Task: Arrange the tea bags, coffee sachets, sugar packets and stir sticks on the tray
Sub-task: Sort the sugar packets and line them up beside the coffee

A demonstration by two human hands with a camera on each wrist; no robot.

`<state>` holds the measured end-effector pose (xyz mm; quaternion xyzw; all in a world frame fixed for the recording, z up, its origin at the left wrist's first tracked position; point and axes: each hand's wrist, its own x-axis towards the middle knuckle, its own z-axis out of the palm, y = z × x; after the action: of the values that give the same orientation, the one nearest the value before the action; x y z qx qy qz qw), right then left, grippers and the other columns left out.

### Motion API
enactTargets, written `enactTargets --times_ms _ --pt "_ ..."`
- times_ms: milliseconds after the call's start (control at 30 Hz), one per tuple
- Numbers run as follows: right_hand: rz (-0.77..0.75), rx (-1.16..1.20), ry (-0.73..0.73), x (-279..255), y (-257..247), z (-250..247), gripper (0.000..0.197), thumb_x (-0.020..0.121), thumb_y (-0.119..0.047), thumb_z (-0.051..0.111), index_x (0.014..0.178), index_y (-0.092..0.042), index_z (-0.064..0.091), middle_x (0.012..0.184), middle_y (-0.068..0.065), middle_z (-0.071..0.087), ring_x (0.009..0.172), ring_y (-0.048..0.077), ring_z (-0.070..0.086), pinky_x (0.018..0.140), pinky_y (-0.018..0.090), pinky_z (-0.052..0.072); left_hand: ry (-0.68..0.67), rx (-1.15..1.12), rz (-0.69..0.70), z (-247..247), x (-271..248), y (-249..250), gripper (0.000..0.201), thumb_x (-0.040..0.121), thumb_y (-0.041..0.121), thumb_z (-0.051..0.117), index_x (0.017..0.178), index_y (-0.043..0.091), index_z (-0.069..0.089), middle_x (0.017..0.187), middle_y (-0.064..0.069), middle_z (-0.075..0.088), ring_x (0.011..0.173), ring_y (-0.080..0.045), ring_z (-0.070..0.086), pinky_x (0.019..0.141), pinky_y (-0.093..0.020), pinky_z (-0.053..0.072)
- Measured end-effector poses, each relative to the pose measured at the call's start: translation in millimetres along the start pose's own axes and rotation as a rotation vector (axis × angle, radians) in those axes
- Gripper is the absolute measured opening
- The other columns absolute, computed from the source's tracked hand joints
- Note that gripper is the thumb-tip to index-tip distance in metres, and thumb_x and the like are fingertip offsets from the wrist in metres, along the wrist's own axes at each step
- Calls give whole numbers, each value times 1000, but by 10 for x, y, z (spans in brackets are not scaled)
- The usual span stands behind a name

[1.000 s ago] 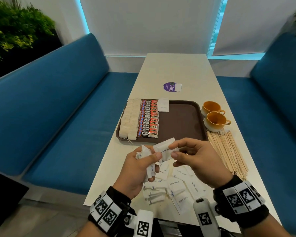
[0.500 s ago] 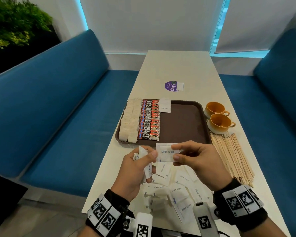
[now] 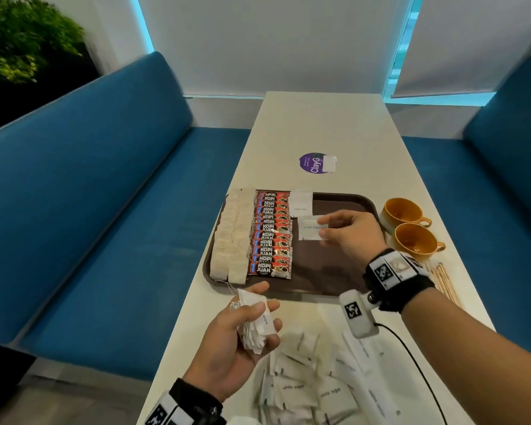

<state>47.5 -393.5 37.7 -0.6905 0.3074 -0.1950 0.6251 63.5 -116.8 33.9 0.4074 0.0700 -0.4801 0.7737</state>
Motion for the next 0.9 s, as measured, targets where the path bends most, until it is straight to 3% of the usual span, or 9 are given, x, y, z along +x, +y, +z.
enactTargets --times_ms 167,333,400,467,567,667,767,900 --pt "67 -57 70 710 208 219 22 81 8 78 82 -14 78 91 14 77 87 29 76 77 37 64 -2 20 -8 -71 157 39 40 77 4 66 115 13 75 102 -19 70 75 -33 64 56 -33 54" --pt "208 -143 120 1150 377 297 18 84 -2 79 86 -20 79 87 8 77 72 21 68 78 42 63 -39 57 -28 -127 276 70 43 67 -4 73 108 9 77 94 -22 71 70 -38 65 55 -37 53" --pt "209 -256 112 1239 429 314 17 83 -4 81 88 -21 79 85 5 77 68 18 66 74 37 62 -54 83 -42 -160 294 89 48 62 -12 76 105 9 78 93 -23 72 69 -39 65 56 -39 53" --pt "177 -362 88 1297 446 333 19 83 -5 82 83 -23 79 85 2 76 68 14 65 72 30 58 -40 89 -52 -187 300 106 44 60 0 76 103 10 79 95 -23 73 71 -41 65 58 -40 53" --pt "150 -468 48 1344 418 369 16 83 -6 82 85 -22 80 78 -4 73 69 8 64 75 24 53 -15 108 -73 -242 330 110 50 55 2 82 105 8 78 101 -26 72 76 -46 66 59 -43 54" --pt "152 -547 57 1353 400 407 14 84 -10 82 84 -23 79 80 -6 69 74 5 62 62 15 44 -12 114 -88 -283 367 96 71 36 5 96 104 7 79 104 -28 71 78 -47 66 60 -44 53" --pt "152 -585 65 1348 404 428 12 85 -11 82 87 -22 79 90 -1 69 75 7 60 58 14 40 -15 128 -86 -297 383 77 87 21 13 104 104 9 79 106 -28 70 82 -48 65 63 -46 52" --pt "117 -562 92 1285 358 383 14 84 -14 83 92 -24 77 97 1 71 82 11 62 71 20 45 -36 93 -75 -310 349 77 80 28 9 100 106 7 78 104 -28 71 79 -48 66 62 -45 53"
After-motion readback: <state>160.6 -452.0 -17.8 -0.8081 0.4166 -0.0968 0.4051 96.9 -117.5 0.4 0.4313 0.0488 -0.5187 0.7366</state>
